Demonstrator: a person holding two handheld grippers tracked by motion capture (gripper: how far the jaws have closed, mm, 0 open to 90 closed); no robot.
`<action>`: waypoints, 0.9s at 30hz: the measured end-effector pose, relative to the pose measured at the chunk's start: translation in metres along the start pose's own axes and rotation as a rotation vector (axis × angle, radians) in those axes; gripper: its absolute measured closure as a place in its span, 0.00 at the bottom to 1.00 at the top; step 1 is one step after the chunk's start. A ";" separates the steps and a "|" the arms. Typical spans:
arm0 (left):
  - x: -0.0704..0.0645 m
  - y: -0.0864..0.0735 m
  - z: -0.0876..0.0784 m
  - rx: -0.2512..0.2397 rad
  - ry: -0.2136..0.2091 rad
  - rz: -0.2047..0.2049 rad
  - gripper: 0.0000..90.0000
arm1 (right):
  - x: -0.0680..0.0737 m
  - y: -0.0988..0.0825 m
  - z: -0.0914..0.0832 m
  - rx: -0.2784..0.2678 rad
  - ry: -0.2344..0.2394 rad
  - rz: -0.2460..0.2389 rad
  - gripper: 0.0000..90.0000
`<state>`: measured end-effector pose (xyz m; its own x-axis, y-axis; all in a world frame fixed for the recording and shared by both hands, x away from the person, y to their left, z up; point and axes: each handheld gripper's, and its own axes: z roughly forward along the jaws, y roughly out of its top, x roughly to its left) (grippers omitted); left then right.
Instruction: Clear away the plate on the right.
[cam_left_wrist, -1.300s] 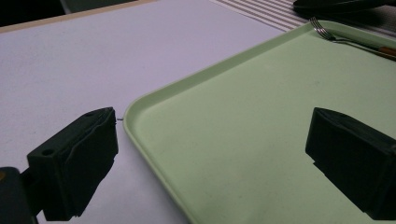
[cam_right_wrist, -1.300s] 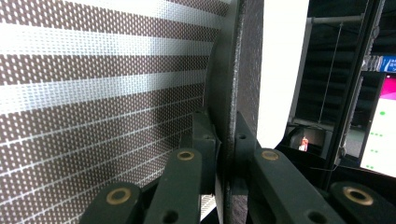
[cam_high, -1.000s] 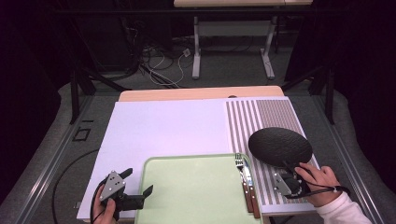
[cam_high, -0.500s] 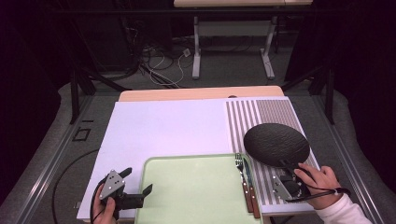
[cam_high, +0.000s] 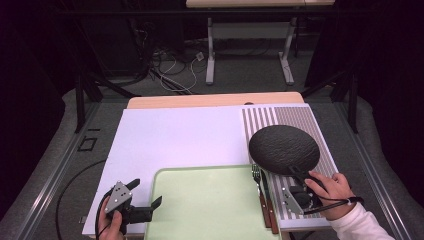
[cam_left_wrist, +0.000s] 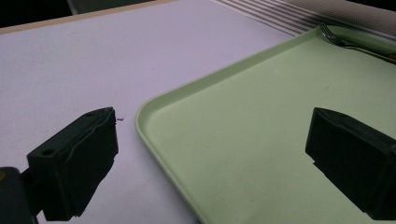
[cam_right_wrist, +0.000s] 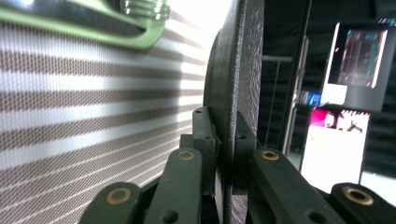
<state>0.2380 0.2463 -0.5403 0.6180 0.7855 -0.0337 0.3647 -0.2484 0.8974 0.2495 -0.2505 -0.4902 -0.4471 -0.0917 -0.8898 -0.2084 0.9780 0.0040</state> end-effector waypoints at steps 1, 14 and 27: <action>0.001 0.000 0.000 0.000 0.003 0.002 0.03 | 0.000 0.003 0.000 -0.014 -0.013 -0.003 0.94; 0.002 0.000 -0.001 -0.003 0.006 0.002 0.03 | -0.004 0.036 -0.013 -0.131 -0.056 -0.052 0.94; 0.002 0.000 -0.003 -0.005 0.013 0.004 0.03 | -0.001 0.071 -0.021 -0.218 -0.057 -0.081 0.93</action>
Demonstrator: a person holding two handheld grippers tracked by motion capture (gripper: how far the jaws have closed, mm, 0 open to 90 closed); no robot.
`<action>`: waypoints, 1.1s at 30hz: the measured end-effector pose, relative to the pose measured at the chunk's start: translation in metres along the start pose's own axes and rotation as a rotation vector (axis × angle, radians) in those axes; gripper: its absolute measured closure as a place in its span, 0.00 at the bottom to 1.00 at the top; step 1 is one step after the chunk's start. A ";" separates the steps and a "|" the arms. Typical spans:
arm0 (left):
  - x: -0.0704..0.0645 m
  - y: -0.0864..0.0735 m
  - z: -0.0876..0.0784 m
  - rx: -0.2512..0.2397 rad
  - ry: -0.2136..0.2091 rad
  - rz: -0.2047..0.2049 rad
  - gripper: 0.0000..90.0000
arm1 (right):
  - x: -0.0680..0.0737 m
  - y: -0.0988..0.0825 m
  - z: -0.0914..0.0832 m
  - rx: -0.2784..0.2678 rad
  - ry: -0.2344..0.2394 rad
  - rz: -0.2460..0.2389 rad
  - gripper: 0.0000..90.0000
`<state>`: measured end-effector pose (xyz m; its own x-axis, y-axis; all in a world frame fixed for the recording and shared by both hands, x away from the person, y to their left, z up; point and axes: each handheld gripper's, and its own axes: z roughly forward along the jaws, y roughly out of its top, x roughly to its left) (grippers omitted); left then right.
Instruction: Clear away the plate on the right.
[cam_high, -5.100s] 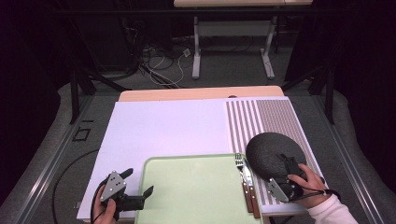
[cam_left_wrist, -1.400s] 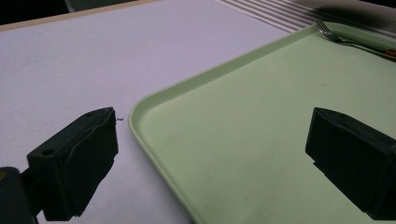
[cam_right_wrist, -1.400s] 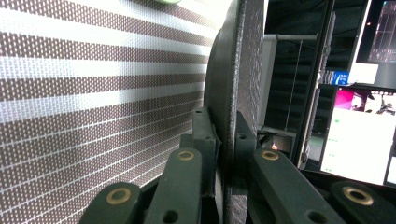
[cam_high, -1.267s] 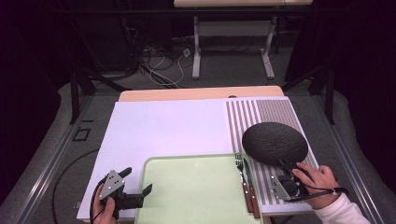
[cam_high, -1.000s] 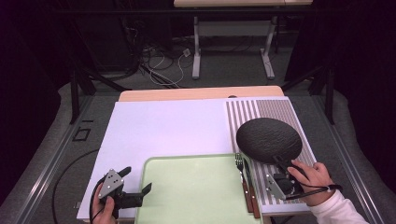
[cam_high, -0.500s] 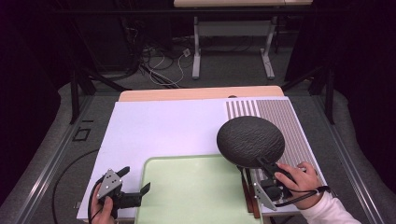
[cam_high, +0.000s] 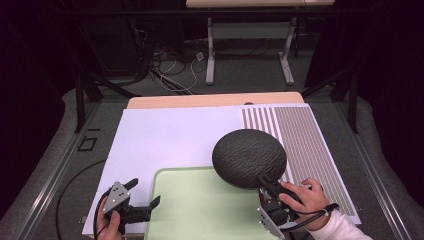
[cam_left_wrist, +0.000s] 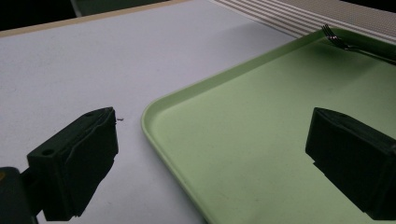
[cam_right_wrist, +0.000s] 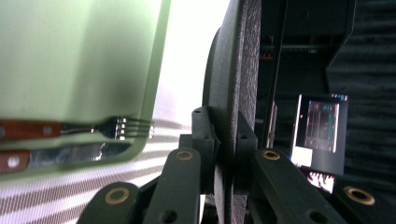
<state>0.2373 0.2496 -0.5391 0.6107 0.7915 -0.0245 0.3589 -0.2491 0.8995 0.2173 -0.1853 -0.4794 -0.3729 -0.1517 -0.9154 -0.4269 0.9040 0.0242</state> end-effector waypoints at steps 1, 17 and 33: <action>0.000 0.000 0.000 -0.002 -0.002 -0.007 0.03 | -0.001 0.003 0.000 -0.007 0.004 -0.011 0.94; 0.001 0.000 -0.001 -0.006 0.000 -0.004 0.03 | 0.008 0.031 -0.001 -0.096 0.021 -0.034 0.93; 0.001 0.000 -0.001 -0.005 -0.004 0.000 0.03 | 0.024 0.047 -0.002 -0.151 0.068 -0.041 0.93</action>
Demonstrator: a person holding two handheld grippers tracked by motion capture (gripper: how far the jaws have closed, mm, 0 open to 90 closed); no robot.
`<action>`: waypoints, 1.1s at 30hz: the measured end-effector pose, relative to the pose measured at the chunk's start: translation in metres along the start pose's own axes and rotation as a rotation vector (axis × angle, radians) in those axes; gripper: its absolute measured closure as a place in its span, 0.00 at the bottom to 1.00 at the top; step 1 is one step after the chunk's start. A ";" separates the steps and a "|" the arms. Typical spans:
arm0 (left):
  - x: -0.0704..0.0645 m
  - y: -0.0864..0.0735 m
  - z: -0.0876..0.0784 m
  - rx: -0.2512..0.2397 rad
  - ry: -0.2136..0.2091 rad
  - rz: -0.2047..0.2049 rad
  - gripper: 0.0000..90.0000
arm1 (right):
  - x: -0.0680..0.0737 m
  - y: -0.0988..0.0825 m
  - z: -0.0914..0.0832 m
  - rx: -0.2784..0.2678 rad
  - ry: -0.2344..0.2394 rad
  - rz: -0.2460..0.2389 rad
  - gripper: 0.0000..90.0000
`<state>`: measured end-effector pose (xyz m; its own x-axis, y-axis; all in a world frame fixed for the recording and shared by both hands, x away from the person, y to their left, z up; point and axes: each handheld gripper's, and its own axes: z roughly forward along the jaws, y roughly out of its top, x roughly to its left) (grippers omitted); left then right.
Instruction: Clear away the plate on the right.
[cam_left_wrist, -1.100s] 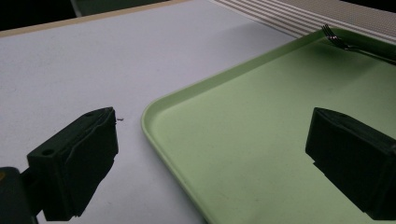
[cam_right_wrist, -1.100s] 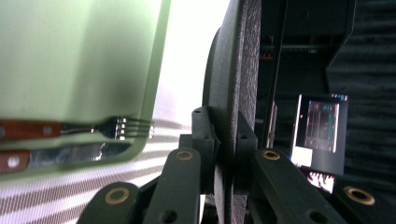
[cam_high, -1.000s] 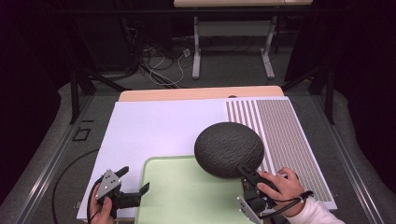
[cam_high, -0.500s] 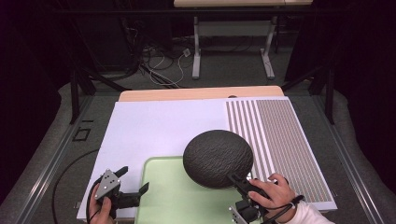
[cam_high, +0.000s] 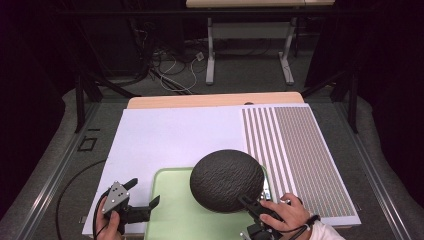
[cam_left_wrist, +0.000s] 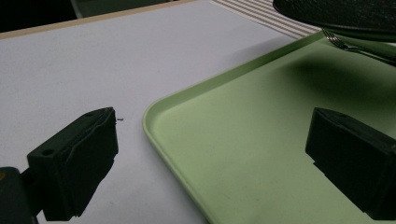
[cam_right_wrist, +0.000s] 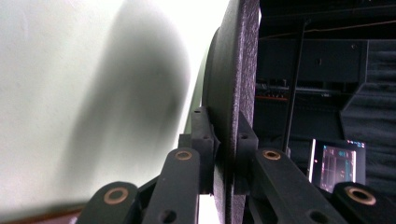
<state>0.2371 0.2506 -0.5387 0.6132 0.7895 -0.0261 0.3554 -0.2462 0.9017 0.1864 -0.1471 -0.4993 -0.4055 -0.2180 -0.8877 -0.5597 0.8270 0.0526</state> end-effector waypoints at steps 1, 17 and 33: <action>0.000 0.000 0.000 0.000 0.000 -0.001 0.03 | 0.000 0.001 0.000 -0.002 0.008 -0.006 0.93; 0.001 0.000 -0.001 -0.003 0.000 -0.006 0.03 | 0.014 0.021 0.010 -0.072 0.074 -0.001 0.93; 0.001 0.000 0.000 0.000 -0.004 0.000 0.03 | 0.027 0.033 0.026 -0.109 0.141 0.004 0.93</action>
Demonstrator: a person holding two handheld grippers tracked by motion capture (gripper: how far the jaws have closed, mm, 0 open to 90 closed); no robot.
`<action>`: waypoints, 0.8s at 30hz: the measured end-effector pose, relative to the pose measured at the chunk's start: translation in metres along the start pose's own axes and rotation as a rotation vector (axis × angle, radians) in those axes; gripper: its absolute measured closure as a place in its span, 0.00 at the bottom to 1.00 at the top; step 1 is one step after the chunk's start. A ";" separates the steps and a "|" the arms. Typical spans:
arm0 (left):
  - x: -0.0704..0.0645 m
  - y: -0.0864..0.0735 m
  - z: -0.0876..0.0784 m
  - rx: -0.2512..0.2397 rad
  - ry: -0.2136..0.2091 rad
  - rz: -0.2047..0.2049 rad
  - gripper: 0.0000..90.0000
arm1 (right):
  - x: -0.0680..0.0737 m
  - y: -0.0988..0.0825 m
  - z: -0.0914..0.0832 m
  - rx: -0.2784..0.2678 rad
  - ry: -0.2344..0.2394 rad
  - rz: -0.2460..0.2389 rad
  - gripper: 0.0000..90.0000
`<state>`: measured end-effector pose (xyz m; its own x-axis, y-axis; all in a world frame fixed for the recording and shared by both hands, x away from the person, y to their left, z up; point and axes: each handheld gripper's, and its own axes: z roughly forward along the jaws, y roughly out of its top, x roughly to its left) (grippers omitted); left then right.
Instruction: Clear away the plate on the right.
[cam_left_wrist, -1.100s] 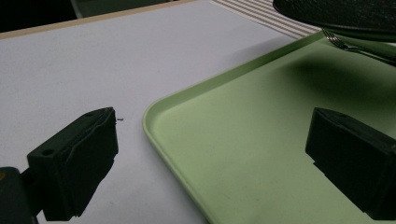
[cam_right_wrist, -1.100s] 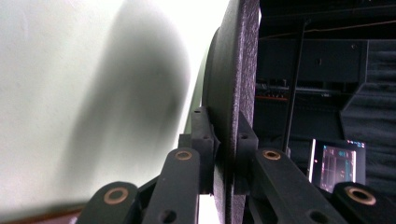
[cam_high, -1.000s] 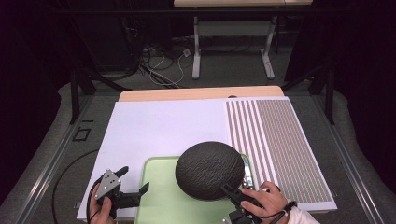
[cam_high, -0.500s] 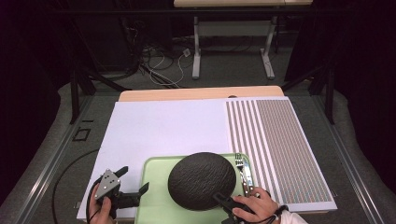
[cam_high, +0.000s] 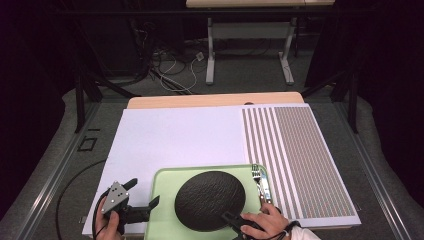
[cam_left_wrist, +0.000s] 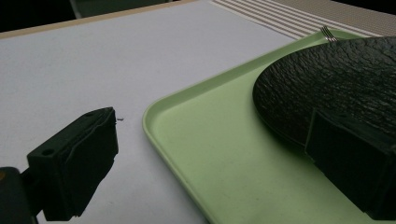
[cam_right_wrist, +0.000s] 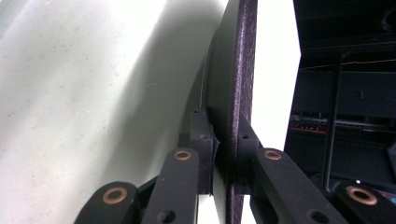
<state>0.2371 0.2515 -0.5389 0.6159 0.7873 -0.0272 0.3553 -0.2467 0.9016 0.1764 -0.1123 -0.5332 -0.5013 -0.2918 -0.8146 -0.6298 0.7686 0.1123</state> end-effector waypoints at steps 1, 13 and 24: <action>0.000 0.000 0.000 0.001 0.003 0.005 0.03 | 0.000 0.000 0.001 -0.006 0.005 -0.009 0.93; -0.001 0.000 0.001 0.002 -0.001 -0.001 0.03 | 0.000 -0.002 0.002 -0.043 0.044 0.000 0.94; -0.001 0.000 0.001 0.003 -0.002 0.000 0.03 | 0.003 -0.001 0.004 -0.054 0.082 0.021 0.90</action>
<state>0.2368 0.2502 -0.5391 0.6175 0.7861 -0.0281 0.3570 -0.2483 0.9005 0.1775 -0.1115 -0.5383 -0.5599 -0.3233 -0.7629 -0.6487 0.7438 0.1608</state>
